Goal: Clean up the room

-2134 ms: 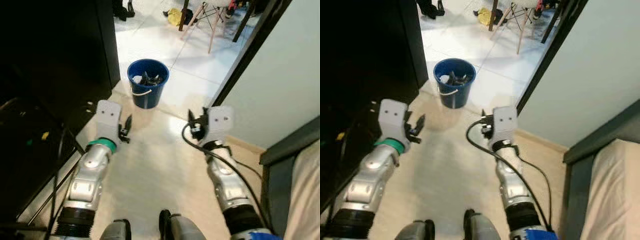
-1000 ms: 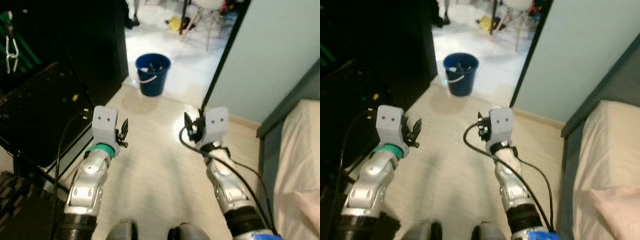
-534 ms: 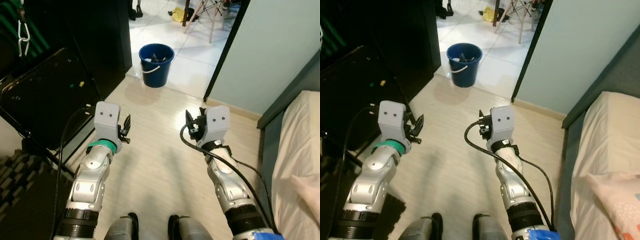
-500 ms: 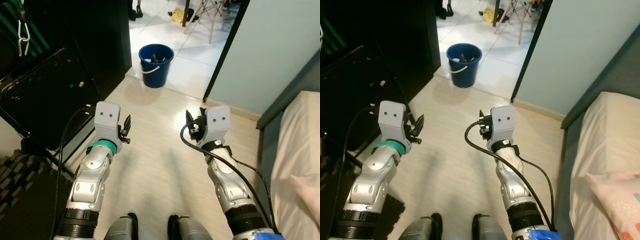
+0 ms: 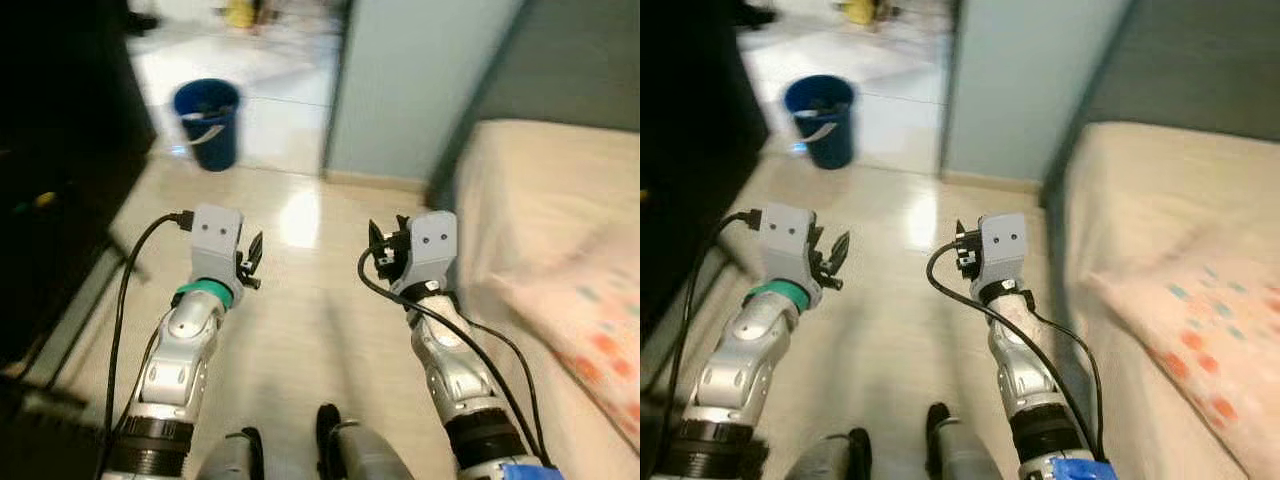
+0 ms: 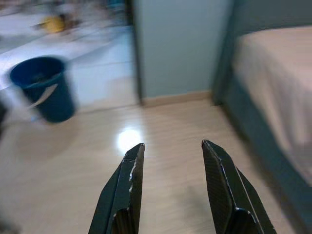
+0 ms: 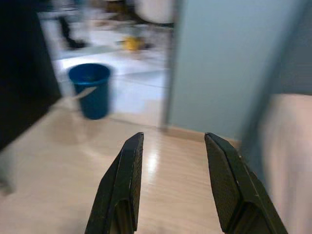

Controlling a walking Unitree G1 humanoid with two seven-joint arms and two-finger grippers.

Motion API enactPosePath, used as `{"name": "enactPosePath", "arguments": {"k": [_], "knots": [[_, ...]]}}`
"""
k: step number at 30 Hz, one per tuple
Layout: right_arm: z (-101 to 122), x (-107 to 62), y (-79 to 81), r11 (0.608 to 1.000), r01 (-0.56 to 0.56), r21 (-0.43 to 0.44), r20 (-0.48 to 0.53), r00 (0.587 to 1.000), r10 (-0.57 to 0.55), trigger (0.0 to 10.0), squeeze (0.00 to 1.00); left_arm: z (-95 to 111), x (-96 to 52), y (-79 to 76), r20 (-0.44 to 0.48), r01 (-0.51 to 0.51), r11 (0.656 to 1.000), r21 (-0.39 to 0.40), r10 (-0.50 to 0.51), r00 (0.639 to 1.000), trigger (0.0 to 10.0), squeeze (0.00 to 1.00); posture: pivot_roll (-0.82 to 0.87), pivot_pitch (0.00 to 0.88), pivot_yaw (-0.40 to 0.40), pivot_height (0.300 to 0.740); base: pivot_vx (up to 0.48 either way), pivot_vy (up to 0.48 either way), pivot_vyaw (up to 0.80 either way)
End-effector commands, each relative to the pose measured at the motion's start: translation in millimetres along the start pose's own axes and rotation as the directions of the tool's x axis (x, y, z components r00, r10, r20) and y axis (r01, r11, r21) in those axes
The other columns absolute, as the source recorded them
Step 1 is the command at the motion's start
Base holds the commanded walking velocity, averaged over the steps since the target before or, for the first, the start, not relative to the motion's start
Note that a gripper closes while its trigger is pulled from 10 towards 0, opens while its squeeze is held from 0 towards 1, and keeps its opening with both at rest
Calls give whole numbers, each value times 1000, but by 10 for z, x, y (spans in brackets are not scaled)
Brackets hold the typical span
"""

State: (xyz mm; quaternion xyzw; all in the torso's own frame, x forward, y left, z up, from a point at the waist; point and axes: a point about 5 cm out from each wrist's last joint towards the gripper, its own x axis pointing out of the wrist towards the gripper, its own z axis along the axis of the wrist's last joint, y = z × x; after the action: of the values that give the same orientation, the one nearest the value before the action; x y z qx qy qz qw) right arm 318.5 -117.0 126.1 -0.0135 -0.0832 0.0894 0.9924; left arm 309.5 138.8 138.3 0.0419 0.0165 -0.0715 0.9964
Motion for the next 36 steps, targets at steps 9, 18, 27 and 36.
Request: {"name": "enactPosePath", "arguments": {"k": [9, 18, 27, 36], "knots": [[-72, -42, -4, 1000, 8, 13, -34, 999, -8, 10000, 0, -86, -21, -16, -36, 12, 1000, 1, -12, 999, 10000, 0, -25, 111, 8, 740, 0, 0, -800], [-77, -42, 1, 1000, 5, 14, -36, 999, -5, 10000, 0, -115, -31, 2, -39, 10, 1000, 5, -10, 999, 10000, 0, -25, 112, 7, 740, 0, 0, -800], [-76, -43, 13, 1000, -4, 17, -36, 999, 5, 10000, 0, -151, -49, 45, -45, -3, 1000, 13, 3, 999, 10000, 0, -25, 115, 6, 740, 0, 0, -800], [-67, -40, 7, 1000, -4, 17, -33, 999, 4, 10000, 0, -129, -32, 17, -36, 6, 1000, 7, -6, 999, 10000, 0, -28, 111, 5, 740, 0, 0, -800]]}}
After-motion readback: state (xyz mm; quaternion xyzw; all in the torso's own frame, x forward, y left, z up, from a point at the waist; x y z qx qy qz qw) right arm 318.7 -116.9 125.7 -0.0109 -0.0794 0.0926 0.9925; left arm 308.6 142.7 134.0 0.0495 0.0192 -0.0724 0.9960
